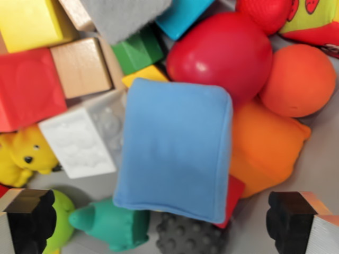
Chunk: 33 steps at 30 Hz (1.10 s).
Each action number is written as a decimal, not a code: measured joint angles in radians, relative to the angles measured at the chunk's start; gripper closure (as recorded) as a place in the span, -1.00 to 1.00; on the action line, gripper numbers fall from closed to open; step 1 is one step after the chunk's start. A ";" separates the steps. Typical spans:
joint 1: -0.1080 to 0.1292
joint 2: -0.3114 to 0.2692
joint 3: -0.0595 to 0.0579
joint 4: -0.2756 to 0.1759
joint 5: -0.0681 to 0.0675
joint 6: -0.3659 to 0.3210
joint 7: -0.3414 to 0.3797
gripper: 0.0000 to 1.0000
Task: Pick an object from the bin
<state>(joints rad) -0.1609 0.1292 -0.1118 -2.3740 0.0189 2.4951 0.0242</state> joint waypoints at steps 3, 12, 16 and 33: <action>-0.013 0.013 -0.002 -0.012 0.005 0.023 -0.043 -1.00; -0.019 0.104 0.003 -0.016 0.024 0.116 -0.069 -1.00; -0.020 0.138 0.005 -0.016 0.033 0.150 -0.075 -1.00; -0.027 0.229 0.016 -0.008 0.057 0.239 -0.095 -1.00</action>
<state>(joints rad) -0.1880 0.3582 -0.0958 -2.3816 0.0763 2.7339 -0.0706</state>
